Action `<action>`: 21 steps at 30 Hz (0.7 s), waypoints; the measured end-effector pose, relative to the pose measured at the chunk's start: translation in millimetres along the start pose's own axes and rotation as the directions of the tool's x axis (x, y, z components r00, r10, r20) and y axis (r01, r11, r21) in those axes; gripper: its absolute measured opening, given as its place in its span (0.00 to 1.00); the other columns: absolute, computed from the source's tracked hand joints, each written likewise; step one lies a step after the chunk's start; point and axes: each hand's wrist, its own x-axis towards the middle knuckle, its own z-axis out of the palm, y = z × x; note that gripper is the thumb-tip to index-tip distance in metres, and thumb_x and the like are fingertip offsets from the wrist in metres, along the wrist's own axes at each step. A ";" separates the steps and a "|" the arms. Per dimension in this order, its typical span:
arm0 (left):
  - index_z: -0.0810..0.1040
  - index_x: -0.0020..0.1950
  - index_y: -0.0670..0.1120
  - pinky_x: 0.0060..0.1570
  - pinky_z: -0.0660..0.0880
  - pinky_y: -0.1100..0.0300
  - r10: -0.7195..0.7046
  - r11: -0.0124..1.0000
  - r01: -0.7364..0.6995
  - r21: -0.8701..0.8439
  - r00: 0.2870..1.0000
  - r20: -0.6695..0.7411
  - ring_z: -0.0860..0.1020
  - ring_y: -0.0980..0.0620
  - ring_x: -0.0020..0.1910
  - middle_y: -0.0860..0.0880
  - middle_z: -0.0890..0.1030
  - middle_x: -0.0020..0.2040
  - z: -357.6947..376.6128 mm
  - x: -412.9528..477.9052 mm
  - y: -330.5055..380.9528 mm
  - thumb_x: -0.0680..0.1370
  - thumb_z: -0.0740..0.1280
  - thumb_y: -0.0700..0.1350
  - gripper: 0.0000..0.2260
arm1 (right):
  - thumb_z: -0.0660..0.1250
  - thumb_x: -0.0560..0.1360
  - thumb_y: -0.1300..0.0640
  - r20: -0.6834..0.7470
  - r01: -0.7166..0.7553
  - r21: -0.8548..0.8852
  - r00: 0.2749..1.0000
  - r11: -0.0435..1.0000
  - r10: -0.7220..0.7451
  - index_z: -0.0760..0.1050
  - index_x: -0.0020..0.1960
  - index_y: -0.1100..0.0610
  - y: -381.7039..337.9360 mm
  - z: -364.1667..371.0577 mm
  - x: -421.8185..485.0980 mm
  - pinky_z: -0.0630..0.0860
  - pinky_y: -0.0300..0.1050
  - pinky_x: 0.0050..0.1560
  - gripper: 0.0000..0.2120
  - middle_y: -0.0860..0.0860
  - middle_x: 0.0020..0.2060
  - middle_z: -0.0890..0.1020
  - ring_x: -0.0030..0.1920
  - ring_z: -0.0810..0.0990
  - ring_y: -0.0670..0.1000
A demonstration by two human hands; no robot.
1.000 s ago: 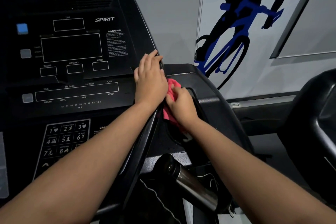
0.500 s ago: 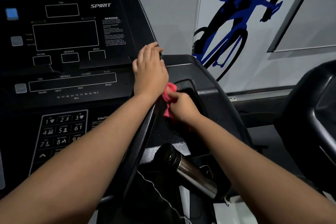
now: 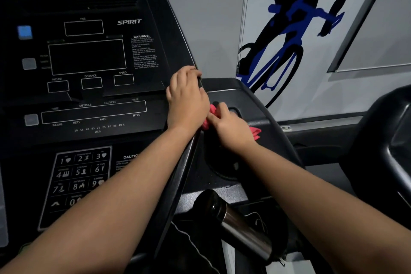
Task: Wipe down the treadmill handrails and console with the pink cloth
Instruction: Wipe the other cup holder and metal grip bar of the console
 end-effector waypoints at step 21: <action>0.73 0.60 0.45 0.64 0.61 0.55 -0.021 1.000 0.021 0.012 1.000 -0.005 0.65 0.50 0.66 0.49 0.70 0.64 -2.7 -2.7 1.9 0.74 0.63 0.41 0.14 | 0.61 0.77 0.56 -0.143 0.000 -0.375 0.988 0.927 -0.058 0.70 0.64 0.55 23.9 -31.3 9.7 0.72 0.49 0.41 0.16 0.55 0.56 0.75 0.52 0.78 0.59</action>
